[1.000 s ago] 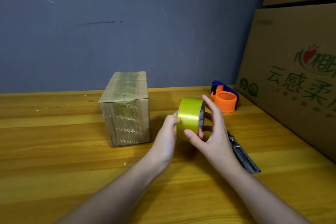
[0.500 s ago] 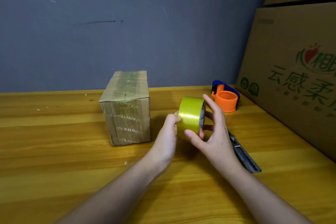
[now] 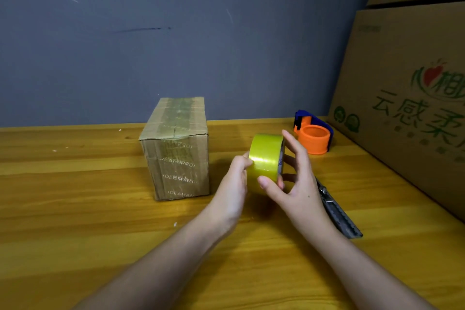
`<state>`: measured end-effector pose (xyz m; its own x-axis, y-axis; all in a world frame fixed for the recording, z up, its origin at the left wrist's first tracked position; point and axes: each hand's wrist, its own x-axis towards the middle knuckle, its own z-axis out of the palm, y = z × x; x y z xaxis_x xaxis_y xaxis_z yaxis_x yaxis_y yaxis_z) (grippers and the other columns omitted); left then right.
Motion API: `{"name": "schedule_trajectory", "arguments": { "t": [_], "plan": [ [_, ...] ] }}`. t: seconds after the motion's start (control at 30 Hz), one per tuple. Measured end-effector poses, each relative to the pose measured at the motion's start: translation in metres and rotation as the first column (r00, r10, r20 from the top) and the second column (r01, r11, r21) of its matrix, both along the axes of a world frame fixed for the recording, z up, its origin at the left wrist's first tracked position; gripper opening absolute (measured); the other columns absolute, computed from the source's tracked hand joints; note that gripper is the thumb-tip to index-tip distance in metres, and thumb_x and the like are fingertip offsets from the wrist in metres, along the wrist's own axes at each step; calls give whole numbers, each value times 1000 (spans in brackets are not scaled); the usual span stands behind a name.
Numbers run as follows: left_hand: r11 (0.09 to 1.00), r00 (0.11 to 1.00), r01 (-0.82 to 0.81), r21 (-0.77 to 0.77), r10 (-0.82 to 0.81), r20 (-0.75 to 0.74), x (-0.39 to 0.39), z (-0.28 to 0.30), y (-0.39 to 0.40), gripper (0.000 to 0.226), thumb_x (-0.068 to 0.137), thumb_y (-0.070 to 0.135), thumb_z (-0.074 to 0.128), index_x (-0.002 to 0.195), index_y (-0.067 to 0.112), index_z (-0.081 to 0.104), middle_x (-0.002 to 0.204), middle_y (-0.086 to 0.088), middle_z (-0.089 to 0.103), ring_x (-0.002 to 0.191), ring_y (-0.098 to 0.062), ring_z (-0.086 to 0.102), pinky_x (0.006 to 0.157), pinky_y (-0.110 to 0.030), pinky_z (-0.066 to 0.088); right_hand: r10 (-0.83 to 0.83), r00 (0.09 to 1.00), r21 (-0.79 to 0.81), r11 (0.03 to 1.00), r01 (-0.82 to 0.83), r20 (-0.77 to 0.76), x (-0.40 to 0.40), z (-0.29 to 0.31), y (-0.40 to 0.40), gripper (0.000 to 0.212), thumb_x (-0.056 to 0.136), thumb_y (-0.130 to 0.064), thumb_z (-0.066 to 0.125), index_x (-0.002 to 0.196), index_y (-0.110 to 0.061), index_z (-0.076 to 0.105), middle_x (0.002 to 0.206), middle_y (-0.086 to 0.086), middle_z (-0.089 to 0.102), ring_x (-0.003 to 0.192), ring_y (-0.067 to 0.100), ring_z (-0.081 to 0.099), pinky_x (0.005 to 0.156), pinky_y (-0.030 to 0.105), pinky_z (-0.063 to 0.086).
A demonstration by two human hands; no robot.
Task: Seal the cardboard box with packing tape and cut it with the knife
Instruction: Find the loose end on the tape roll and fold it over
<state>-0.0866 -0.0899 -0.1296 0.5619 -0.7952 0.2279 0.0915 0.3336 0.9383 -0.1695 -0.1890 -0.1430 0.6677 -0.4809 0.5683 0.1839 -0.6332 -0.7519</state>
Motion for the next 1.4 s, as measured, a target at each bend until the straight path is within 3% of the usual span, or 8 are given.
{"name": "schedule_trajectory", "arguments": {
  "t": [0.13,0.27,0.43,0.73,0.93,1.03,1.27,1.4],
  "plan": [
    [1000,1000,7,14,-6,-15,2,0,0,49,82,31,27,111,5,58,78,-17,64,83,-29,56,93,-48,40,-4,1000,-13,1000,4,-5,0,0,0,85,66,-56,68,138,-54,23,131,-42,27,130,0,37,99,46,47],
    [1000,1000,30,-6,-30,-10,3,0,1,52,78,28,28,116,3,54,88,-19,60,92,-31,52,98,-46,38,14,1000,28,1000,-14,-2,0,0,1,85,65,-57,68,138,-52,25,139,-28,33,131,5,38,99,47,48],
    [999,999,45,-5,-44,23,-1,2,2,52,84,34,23,104,-2,55,73,-15,60,75,-22,57,81,-33,46,18,1000,45,999,-18,2,2,-1,0,83,66,-55,69,138,-52,26,139,-30,33,132,4,37,101,47,46],
    [1000,999,22,16,-21,-31,2,2,2,53,80,30,29,116,0,54,82,-18,62,86,-31,54,91,-44,40,12,1000,33,999,-12,-3,0,1,0,86,66,-54,70,139,-50,25,137,-31,31,131,2,37,99,46,48],
    [999,994,48,-4,-47,94,-4,6,5,51,74,22,33,117,3,51,78,-3,66,78,-11,61,77,-18,49,27,1000,64,998,-27,-1,0,2,0,84,66,-57,67,139,-50,26,145,-17,34,133,3,36,102,48,45],
    [997,995,67,29,-69,72,-3,8,6,57,81,36,33,120,-3,49,83,-9,63,84,-20,58,84,-28,46,25,1000,79,997,-25,-1,1,2,1,84,65,-59,67,139,-49,27,145,-16,35,133,3,37,102,47,46],
    [999,999,22,31,-21,-26,-3,8,4,47,79,29,30,111,5,56,75,-14,62,78,-25,56,87,-38,43,21,1000,61,998,-20,-5,0,2,1,85,66,-57,68,139,-48,26,144,-18,34,132,5,38,100,46,47],
    [998,997,10,56,-6,-81,1,5,4,49,78,29,33,117,6,54,85,-16,62,90,-31,53,99,-49,36,25,1000,55,998,-25,-3,0,2,0,85,66,-55,69,139,-50,25,143,-19,33,132,4,37,100,46,48]
  ]
}}
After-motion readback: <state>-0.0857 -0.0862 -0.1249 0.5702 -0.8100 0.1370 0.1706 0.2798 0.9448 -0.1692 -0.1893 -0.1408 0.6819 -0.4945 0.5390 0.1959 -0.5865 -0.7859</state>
